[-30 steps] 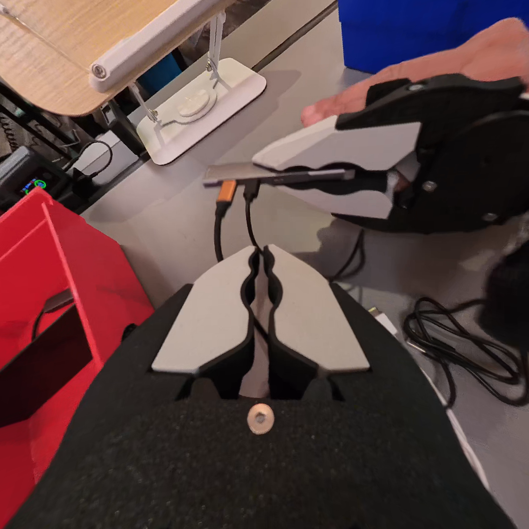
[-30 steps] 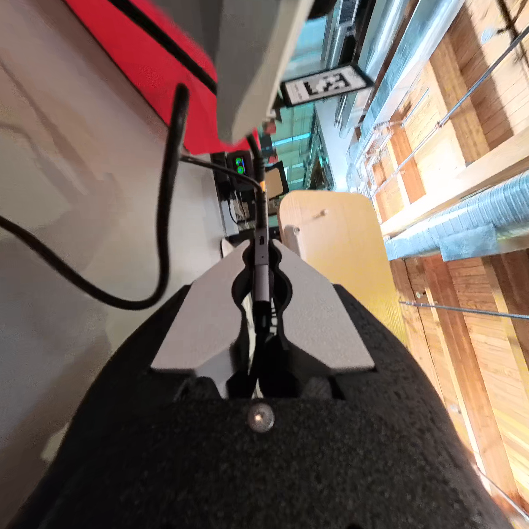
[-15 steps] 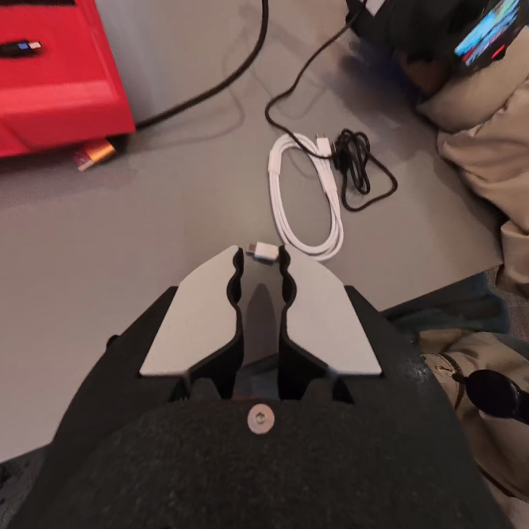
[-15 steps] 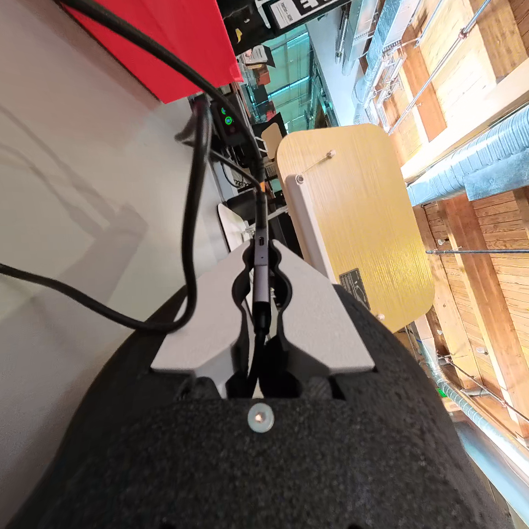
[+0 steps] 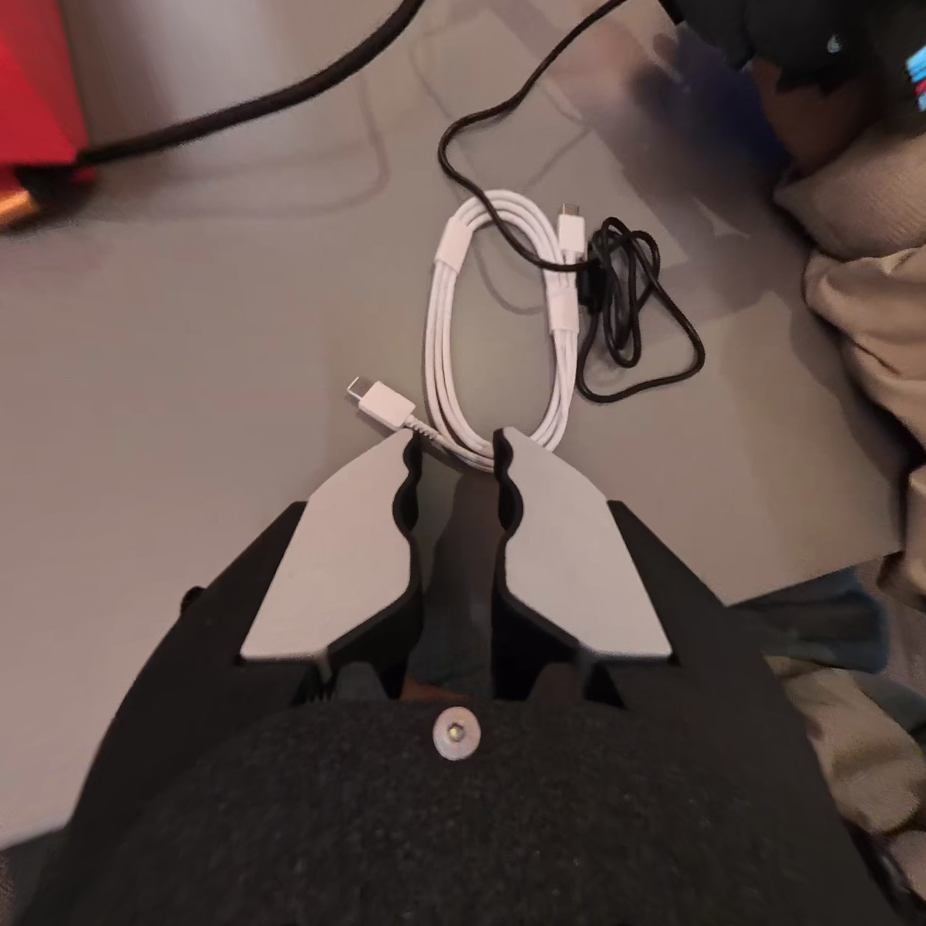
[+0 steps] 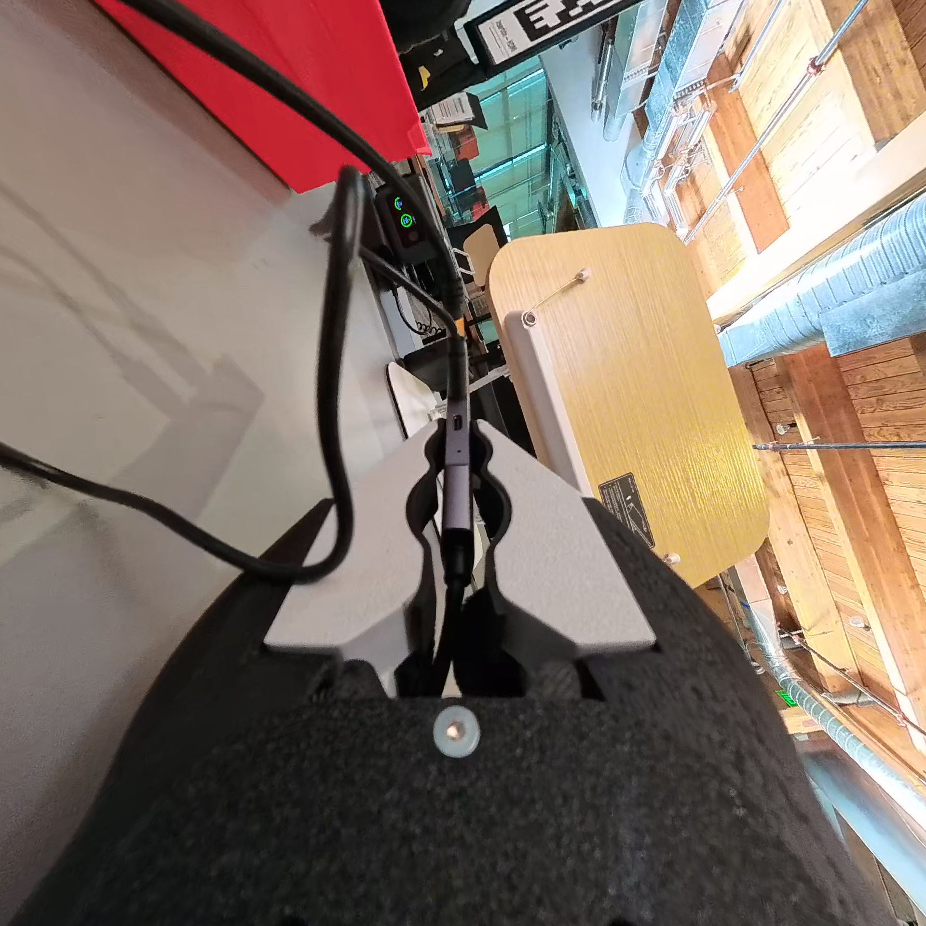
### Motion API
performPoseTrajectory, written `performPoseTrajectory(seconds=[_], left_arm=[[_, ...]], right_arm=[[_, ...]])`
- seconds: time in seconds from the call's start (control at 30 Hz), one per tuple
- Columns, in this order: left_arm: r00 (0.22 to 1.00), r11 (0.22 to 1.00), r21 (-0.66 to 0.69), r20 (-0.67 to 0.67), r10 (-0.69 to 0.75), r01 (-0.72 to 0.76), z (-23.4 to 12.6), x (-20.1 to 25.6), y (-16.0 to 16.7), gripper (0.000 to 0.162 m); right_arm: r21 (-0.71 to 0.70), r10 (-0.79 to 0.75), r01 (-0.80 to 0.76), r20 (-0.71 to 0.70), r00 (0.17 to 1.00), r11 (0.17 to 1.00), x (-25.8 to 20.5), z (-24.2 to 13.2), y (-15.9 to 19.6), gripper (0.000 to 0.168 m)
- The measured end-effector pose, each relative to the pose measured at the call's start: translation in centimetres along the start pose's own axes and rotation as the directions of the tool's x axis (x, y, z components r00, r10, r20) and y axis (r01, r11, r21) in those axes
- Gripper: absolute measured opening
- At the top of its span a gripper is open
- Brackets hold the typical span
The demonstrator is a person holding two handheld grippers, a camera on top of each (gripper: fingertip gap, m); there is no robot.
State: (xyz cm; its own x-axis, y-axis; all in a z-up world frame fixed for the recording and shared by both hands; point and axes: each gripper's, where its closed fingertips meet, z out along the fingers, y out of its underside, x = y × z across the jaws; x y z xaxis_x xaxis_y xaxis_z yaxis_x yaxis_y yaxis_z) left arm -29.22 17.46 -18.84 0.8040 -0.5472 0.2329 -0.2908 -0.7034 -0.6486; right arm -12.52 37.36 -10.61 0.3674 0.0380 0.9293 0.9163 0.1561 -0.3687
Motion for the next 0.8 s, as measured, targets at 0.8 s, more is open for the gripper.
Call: performPoseTrajectory(seconds=[0.8], left_arm=[[0.777,0.792,0.036,-0.172,0.606,-0.609,-1.8,1.4,-13.5,0.003]], right_arm=[[0.153,-0.089,0.104,-0.099,0.991,0.983,1.1,-1.3,-3.4,0.007]])
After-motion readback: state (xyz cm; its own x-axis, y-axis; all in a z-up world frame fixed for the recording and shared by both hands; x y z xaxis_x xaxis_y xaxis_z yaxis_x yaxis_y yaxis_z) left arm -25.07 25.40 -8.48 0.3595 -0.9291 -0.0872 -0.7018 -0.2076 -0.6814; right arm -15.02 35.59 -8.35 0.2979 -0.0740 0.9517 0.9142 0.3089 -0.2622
